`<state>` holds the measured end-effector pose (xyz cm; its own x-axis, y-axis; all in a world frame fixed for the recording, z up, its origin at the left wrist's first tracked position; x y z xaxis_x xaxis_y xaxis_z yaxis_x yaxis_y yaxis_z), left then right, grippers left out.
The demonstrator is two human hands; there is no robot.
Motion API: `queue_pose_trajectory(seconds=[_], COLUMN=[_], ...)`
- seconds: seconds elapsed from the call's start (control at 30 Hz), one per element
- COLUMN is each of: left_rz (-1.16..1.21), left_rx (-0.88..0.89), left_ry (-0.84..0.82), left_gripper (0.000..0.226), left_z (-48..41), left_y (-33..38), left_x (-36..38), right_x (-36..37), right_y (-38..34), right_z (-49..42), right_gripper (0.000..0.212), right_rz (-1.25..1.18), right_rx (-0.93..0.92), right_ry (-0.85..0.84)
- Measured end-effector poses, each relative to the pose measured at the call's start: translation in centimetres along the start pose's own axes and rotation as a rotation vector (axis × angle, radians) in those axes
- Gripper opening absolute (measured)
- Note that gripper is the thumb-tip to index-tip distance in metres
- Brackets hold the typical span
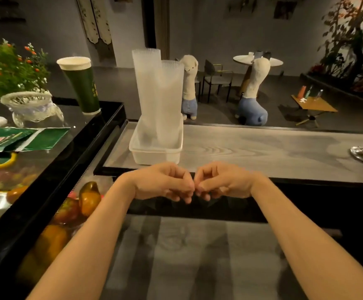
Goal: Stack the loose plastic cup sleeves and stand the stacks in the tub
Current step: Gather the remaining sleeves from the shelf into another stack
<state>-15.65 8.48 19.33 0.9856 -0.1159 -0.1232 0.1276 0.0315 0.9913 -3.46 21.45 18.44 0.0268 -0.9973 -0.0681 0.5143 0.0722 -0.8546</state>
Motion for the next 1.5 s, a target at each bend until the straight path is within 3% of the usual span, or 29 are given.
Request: queue_pose_trajectory(seconds=[0.07,0.2,0.4,0.63,0.77,0.9,0.97,1.07,1.2,1.27,1.37,1.5], left_rz=[-0.043,-0.153,-0.228,-0.270,-0.149,0.253,0.445,0.703,0.969,1.029,1.067,0.785], left_rx=[-0.116,-0.233,-0.248,-0.277,-0.368,-0.431,-0.397,-0.318,-0.266,-0.274,-0.271,-0.314], left_ry=[-0.027,0.195,0.511,0.582,0.745,0.907,0.959,1.043,1.068,1.075,1.088,1.152], left_gripper=[0.010,0.018,0.042,0.062,0.038,0.049,0.034,0.029,0.029,0.031,0.035,0.019], left_z=[0.2,-0.6,-3.4,-8.8,-11.6,-13.6,-14.5,-15.5,-16.7,-17.0,-16.9,-15.2], left_y=[-3.9,-11.6,-19.0,-24.1,-26.1,-28.8,-29.2,-28.7,-28.7,-28.7,-29.1,-29.9], left_x=[1.2,2.3,4.2,6.1,5.7,5.7,6.0,6.1,6.6,6.7,6.6,6.3], right_x=[1.1,2.2,1.9,-0.6,-2.6,-4.0,-4.5,-5.3,-6.3,-6.8,-7.0,-6.9], right_y=[3.7,10.3,18.7,25.5,27.7,26.7,25.3,23.3,23.0,23.1,22.9,23.7], right_z=[-0.7,-2.5,-4.5,-4.9,-5.7,-8.0,-9.2,-10.8,-12.7,-13.2,-12.9,-11.3], right_gripper=[0.014,0.012,0.006,0.014,0.029,0.045,0.038,0.007,0.023,0.028,0.018,0.033], right_rz=[0.176,0.365,0.012,-0.101,-0.064,0.207,0.343,0.528,0.581,0.534,0.470,0.250], right_rx=[0.171,0.347,0.347,0.400,0.402,0.337,0.339,0.466,0.602,0.623,0.583,0.436], right_ry=[-0.004,0.275,0.650,0.937,0.978,0.966,0.935,0.874,0.695,0.663,0.726,0.951])
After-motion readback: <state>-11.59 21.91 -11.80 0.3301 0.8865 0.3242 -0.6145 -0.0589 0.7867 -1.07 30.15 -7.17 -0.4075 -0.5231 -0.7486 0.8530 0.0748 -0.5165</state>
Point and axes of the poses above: each hand's wrist, its own z-axis away from the middle knuckle, its own x-axis out of the palm, y = z × x, the point moved 4 cm from there along -z, towards the middle knuckle, and after that the axes turned 15 degrees about x, right-handed, at the moved point
